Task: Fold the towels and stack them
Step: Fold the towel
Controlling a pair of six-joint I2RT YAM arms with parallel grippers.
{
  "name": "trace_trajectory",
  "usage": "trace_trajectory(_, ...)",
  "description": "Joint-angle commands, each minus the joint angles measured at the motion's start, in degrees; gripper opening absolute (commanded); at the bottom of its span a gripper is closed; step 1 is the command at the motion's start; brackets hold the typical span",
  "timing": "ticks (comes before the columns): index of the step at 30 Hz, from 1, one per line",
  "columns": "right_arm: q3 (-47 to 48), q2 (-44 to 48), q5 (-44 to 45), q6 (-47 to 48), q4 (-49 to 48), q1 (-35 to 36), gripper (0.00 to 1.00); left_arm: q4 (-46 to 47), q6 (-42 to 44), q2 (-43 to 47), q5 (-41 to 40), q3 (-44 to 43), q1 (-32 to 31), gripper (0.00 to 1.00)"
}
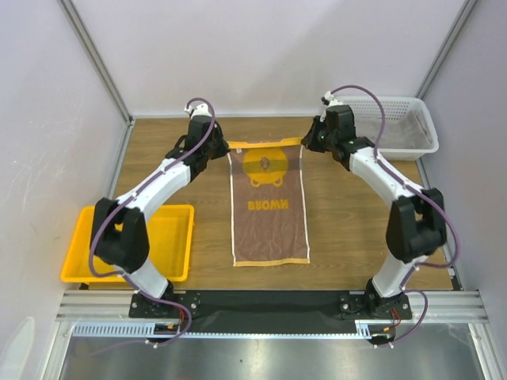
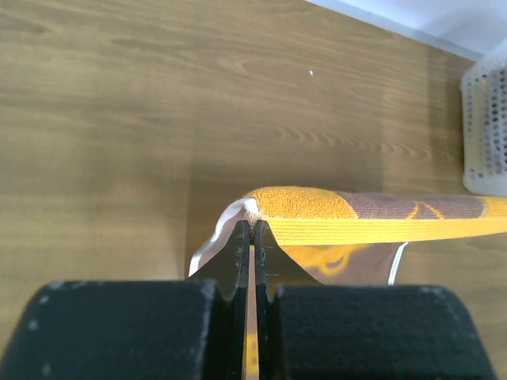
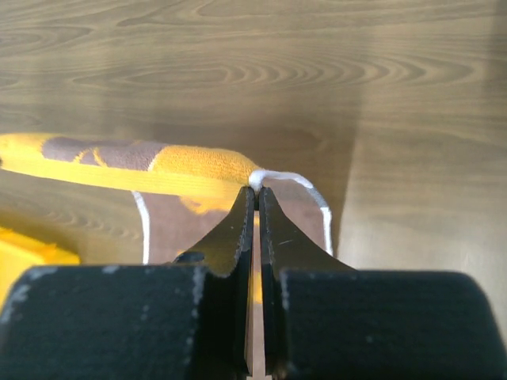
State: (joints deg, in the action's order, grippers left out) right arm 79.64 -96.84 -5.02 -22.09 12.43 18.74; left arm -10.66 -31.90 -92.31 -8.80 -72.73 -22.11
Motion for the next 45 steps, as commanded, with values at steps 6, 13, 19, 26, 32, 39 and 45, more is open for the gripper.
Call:
trace_trajectory(6,15.27,-15.37,-5.88,0.91,-5.13,-5.12,0.0,5.3,5.35,-16.64,4.67,-15.41,3.12,0.01)
trace_trajectory(13,28.81,-25.49,-8.87,1.26,-2.06,-7.31,0.0,1.7,7.99,-28.25,5.54,-33.59,4.44,0.0)
trace_trajectory(19,30.23,-26.04,-11.77,0.2,0.49,-7.93,0.0,-0.51,7.99,-27.84,8.18,-33.99,4.62,0.0)
trace_trajectory(26,17.24,-15.5,-14.14,-2.0,3.39,-7.84,0.0,-1.47,6.33,-14.75,12.05,-16.42,4.53,0.0)
trace_trajectory(32,1.09,-3.81,-12.74,-2.87,6.12,-7.49,0.0,0.2,3.16,-1.4,14.95,2.4,4.18,0.0)
trace_trajectory(39,-13.35,8.24,-11.94,-4.54,9.36,-4.86,0.0,-0.51,2.81,8.19,16.62,16.19,2.17,0.0)
trace_trajectory(45,-22.75,13.69,-10.63,-4.81,10.51,-3.63,0.0,-0.77,0.71,14.0,15.74,23.59,-0.56,0.0)
